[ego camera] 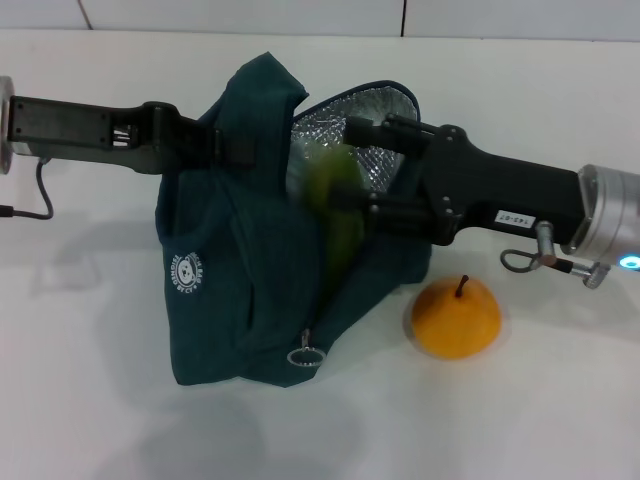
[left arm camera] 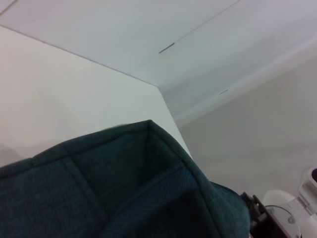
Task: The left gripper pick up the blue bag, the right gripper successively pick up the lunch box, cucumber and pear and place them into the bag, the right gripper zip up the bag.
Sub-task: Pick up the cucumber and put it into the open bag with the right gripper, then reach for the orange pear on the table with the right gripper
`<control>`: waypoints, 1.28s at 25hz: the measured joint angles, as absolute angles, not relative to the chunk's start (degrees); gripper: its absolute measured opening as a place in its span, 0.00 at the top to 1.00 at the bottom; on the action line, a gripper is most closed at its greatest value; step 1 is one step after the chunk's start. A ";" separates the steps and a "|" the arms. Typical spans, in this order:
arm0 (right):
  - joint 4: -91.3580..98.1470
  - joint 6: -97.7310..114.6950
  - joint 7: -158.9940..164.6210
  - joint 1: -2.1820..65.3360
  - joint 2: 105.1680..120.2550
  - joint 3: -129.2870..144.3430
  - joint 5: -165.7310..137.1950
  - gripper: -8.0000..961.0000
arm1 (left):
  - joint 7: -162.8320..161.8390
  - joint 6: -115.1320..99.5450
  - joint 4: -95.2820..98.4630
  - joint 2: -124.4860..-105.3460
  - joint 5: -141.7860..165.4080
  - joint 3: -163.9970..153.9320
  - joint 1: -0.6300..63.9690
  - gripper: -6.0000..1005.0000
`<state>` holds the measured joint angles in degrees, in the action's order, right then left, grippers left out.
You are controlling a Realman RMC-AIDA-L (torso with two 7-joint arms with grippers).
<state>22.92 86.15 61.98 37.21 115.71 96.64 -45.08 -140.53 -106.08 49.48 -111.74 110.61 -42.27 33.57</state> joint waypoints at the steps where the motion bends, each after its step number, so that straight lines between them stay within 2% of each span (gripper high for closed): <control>1: 22.98 86.22 61.76 36.92 115.71 96.31 -45.08 0.21 | -140.55 -106.08 49.48 -111.75 110.58 -42.28 33.57 0.96; 5: 23.07 87.25 60.98 35.64 115.73 95.26 -45.08 0.17 | -140.64 -106.08 49.48 -111.75 110.55 -42.27 33.65 0.96; 12: 23.13 96.41 60.95 30.69 115.13 84.90 -45.08 0.17 | -140.72 -106.09 49.48 -111.69 110.18 -42.28 33.52 0.96; 19: 22.54 95.49 61.62 21.73 113.13 77.56 -45.86 0.17 | -140.92 -106.30 49.48 -111.76 109.34 -42.28 33.57 0.96; 24: 22.72 94.40 60.14 19.49 111.90 77.43 -54.93 0.17 | -140.95 -106.25 49.48 -112.05 109.33 -42.27 33.36 0.96; 28: 22.52 94.35 56.27 19.36 112.30 77.41 -60.75 0.18 | -140.74 -106.25 49.45 -112.27 109.29 -42.27 33.04 0.96; 32: 22.33 93.45 49.28 18.65 113.99 77.41 -64.25 0.21 | -140.60 -106.25 49.42 -112.45 109.35 -42.27 32.72 0.96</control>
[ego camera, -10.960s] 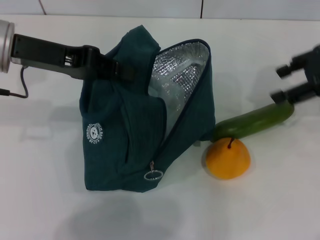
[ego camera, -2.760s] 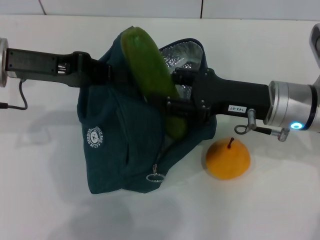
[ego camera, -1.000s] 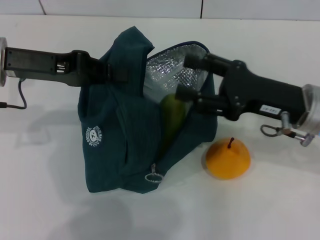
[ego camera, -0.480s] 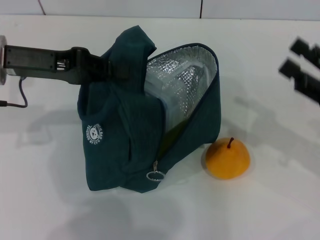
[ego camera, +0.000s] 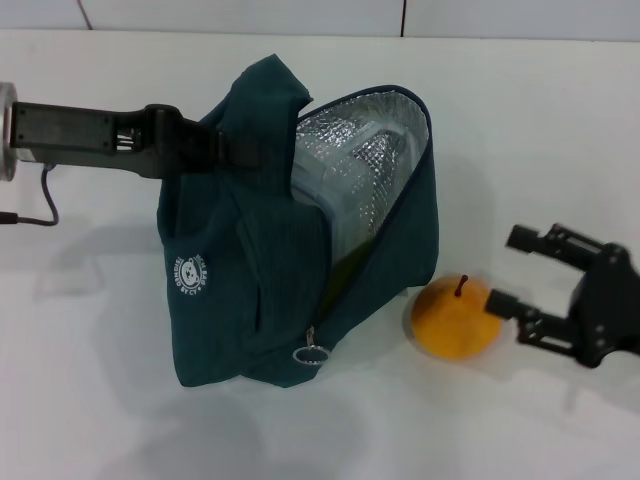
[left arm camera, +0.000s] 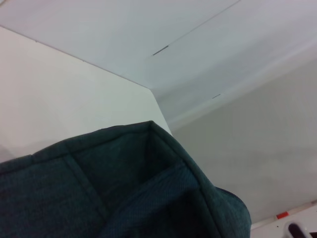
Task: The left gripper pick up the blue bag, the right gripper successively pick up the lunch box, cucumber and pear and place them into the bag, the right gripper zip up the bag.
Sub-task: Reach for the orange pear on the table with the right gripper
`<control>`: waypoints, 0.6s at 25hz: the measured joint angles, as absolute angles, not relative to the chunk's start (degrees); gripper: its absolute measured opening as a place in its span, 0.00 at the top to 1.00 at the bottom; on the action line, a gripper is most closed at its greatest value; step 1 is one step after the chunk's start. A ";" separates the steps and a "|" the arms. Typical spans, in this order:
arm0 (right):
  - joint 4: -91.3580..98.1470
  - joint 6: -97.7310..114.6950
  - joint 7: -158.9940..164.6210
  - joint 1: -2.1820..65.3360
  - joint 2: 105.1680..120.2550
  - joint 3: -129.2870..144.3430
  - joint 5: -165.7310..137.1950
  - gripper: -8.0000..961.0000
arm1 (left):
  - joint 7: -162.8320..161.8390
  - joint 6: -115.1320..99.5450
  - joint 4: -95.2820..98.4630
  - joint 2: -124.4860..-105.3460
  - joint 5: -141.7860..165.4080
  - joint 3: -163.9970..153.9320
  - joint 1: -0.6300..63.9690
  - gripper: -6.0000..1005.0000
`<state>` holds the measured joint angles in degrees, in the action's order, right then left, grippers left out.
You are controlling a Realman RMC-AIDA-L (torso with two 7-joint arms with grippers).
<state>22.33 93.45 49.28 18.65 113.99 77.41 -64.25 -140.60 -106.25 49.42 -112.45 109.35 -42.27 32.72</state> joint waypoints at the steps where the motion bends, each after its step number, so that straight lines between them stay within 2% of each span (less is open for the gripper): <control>1: 22.33 92.57 48.39 18.52 114.36 77.47 -64.54 0.22 | -140.56 -106.25 49.42 -112.46 109.36 -42.27 32.70 0.96; 4: 22.27 89.59 47.63 18.58 115.02 78.55 -64.79 0.22 | -140.50 -106.20 49.39 -112.48 109.41 -42.27 32.68 0.96; 15: 22.22 85.97 48.32 19.91 115.33 80.25 -64.85 0.23 | -140.37 -106.21 49.39 -112.49 109.57 -42.34 32.71 0.96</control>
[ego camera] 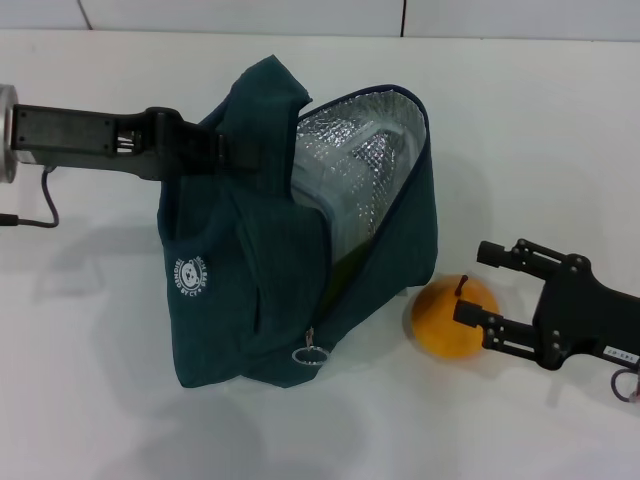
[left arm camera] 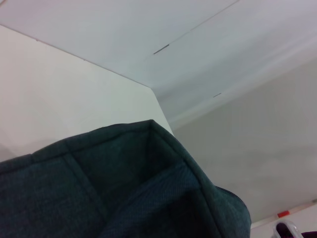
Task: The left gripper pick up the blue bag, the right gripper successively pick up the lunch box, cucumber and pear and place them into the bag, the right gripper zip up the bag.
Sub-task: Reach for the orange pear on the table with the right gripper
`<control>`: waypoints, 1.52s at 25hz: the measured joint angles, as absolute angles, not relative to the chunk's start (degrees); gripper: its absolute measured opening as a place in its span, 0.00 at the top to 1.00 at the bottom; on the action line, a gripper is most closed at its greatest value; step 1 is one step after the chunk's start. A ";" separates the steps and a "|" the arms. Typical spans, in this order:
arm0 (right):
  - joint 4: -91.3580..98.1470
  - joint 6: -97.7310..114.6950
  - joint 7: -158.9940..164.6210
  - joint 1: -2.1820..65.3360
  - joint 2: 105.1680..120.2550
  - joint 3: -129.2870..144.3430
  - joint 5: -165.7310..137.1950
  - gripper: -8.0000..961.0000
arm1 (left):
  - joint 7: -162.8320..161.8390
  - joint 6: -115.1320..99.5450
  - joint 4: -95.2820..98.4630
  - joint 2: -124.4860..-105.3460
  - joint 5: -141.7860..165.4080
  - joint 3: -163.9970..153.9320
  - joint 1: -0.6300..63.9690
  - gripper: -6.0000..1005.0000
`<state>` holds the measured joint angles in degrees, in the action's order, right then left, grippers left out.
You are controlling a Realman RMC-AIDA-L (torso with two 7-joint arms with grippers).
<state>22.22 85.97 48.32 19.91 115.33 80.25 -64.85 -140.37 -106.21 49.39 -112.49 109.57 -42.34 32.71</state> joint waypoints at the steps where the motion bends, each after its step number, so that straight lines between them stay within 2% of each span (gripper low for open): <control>1: 22.22 85.69 48.47 20.00 115.38 80.27 -64.84 0.23 | -140.37 -106.22 49.39 -112.49 109.58 -42.37 32.73 0.96; 4: 22.22 85.27 48.93 20.30 115.46 80.37 -64.77 0.23 | -140.36 -106.24 49.39 -112.50 109.60 -42.46 32.87 0.96; 12: 22.24 83.89 49.09 21.25 115.64 82.75 -64.48 0.53 | -140.37 -106.26 49.39 -112.49 109.63 -42.63 33.14 0.96; 17: 22.20 83.62 49.12 21.40 115.73 83.24 -64.36 0.64 | -140.36 -106.26 49.39 -112.49 109.69 -42.63 33.14 0.96; 33: 22.32 83.37 49.13 21.62 115.75 83.33 -63.59 0.65 | -140.12 -106.30 49.39 -112.62 109.72 -42.72 33.05 0.96; 38: 22.31 83.32 49.13 21.62 115.75 83.40 -63.59 0.70 | -140.10 -106.34 49.39 -112.66 109.75 -42.71 33.01 0.96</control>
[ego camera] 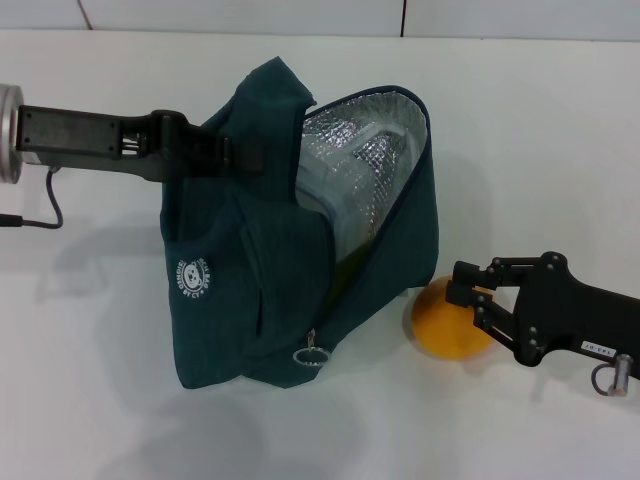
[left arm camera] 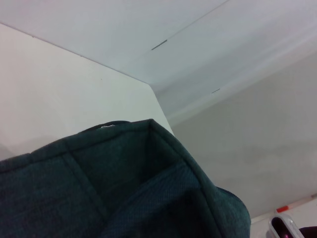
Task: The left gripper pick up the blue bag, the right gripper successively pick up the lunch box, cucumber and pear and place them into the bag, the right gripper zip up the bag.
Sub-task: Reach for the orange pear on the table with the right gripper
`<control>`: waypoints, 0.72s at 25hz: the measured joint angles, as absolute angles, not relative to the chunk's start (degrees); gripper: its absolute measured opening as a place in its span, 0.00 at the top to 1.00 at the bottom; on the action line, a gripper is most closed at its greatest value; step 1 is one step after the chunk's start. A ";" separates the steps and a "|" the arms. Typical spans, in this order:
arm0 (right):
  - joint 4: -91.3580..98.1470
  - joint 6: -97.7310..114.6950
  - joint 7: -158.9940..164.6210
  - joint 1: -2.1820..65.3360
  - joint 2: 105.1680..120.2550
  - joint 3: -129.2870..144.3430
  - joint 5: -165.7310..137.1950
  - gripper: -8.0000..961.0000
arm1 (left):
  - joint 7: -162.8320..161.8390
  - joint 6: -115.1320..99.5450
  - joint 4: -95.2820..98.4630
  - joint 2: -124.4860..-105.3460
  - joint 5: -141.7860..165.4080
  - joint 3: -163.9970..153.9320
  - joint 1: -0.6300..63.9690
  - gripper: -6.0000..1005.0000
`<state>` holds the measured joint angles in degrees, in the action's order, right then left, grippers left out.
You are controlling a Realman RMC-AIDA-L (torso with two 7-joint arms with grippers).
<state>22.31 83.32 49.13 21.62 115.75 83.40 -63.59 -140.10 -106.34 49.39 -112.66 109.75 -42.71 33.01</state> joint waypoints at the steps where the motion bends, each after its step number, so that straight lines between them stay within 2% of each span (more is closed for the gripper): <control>1: 22.30 83.32 49.13 21.62 115.75 83.41 -63.59 0.72 | -140.10 -106.34 49.39 -112.66 109.76 -42.71 33.01 0.96; 4: 22.27 83.31 49.13 21.62 115.75 83.41 -63.60 0.82 | -140.10 -106.34 49.39 -112.67 109.77 -42.71 33.02 0.96; 14: 22.24 83.13 49.13 21.62 115.75 83.41 -63.63 0.82 | -140.10 -106.34 49.39 -112.67 109.78 -42.71 33.05 0.96; 18: 22.23 83.47 48.99 21.62 115.75 83.41 -63.64 0.91 | -140.10 -106.34 49.39 -112.67 109.78 -42.71 33.05 0.96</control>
